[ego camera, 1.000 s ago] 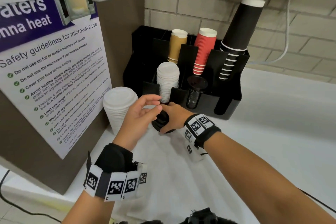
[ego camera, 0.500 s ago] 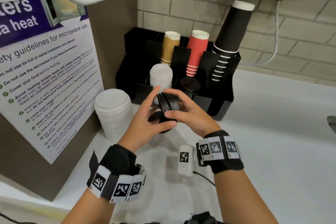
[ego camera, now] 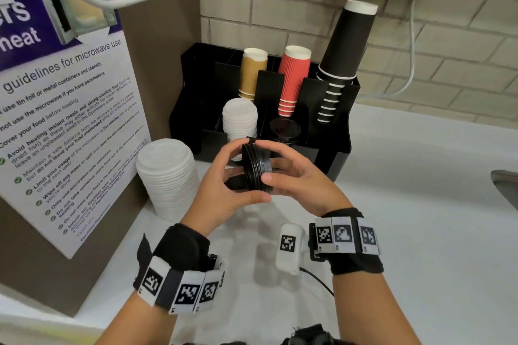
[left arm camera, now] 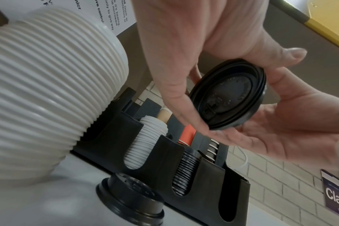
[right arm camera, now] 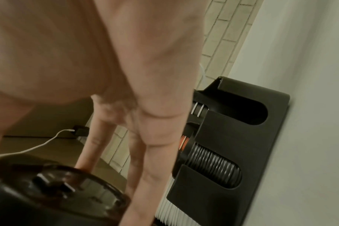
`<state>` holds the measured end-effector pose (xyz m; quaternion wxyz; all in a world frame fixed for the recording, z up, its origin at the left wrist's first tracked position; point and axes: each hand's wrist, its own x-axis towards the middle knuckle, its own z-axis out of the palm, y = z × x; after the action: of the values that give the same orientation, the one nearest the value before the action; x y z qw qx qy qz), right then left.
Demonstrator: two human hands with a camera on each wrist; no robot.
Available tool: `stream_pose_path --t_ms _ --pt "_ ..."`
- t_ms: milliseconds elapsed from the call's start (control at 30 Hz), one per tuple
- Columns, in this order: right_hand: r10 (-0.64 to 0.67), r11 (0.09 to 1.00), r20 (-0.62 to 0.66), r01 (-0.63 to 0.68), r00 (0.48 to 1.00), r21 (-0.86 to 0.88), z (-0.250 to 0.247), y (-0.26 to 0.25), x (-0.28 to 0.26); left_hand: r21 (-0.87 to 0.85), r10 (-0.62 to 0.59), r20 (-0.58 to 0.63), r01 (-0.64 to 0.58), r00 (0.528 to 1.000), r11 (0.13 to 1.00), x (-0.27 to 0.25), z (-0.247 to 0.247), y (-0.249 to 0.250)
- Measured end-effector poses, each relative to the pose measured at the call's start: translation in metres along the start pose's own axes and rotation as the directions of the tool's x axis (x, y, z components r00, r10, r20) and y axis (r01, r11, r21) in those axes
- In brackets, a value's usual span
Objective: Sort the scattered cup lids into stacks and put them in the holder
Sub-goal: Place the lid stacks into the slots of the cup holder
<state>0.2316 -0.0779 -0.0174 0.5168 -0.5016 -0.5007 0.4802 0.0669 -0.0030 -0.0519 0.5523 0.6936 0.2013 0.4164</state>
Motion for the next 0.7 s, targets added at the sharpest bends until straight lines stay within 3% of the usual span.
stream_pose_path --t_ms 433,500,600,700 --pt "-0.024 0.994 -0.051 0.018 0.998 -0.112 0.009 -0.007 0.013 -0.035 -0.049 -0.024 0.048 0.999 0.998 0.004 0.001 -0.002" --pt "-0.063 0.979 -0.075 0.047 0.995 -0.197 0.0 -0.015 0.024 -0.067 -0.094 -0.033 0.092 0.995 0.993 0.004 -0.001 -0.002" --pt "-0.16 0.919 -0.224 0.062 0.961 -0.389 -0.03 -0.031 0.052 -0.008 -0.149 -0.096 0.149 0.984 0.989 0.002 -0.007 -0.001" --pt "-0.16 0.756 -0.258 -0.05 0.953 -0.653 -0.065 -0.045 0.082 0.062 -0.176 -0.145 0.186 0.974 0.981 -0.002 -0.016 -0.005"
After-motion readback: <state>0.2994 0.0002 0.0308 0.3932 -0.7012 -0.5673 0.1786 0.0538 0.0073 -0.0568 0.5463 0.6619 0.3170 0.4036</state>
